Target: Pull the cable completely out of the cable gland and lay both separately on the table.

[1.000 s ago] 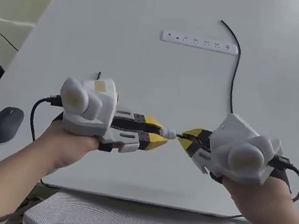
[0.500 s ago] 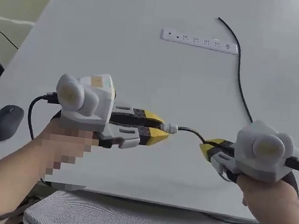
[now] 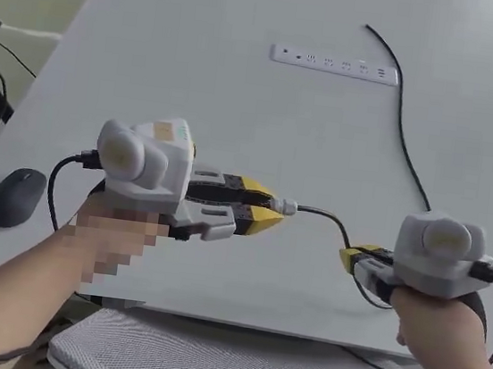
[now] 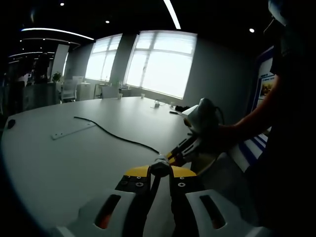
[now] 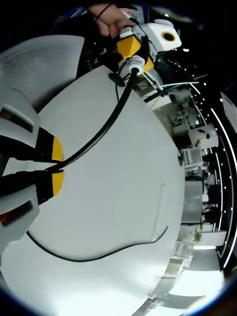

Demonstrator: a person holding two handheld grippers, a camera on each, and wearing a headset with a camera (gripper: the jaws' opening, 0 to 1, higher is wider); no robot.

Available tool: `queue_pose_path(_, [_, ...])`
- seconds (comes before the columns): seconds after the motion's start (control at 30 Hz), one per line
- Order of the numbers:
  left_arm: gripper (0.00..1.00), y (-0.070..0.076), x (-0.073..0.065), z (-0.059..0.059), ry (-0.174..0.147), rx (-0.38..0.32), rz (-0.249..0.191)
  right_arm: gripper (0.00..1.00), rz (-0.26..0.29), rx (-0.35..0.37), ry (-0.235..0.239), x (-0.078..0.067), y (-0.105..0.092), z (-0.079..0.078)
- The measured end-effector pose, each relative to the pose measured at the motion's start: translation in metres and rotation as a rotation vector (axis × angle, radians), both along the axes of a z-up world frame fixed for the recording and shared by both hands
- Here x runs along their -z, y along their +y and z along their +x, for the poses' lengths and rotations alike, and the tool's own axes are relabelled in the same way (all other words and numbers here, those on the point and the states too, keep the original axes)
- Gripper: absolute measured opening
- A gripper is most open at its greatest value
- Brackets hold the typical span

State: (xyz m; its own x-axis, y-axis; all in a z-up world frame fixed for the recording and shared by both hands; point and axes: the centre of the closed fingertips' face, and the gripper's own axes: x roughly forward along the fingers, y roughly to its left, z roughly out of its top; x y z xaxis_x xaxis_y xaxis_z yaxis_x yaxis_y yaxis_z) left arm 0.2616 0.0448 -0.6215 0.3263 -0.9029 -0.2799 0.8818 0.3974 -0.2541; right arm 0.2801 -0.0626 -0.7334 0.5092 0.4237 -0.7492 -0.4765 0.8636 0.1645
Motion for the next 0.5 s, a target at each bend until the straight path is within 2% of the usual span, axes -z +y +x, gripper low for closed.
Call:
queue_pose_path(0.3, [0.15,0.005,0.001,0.003,0.002,-0.005,0.001,0.0,-0.014,-0.054,-0.037,-0.005,0.001,-0.003])
queue_pose_path(0.5, [0.15,0.009,0.001,0.005,0.011,-0.008,0.002,0.01,-0.064,-0.126,-0.092,-0.011,0.001,-0.004])
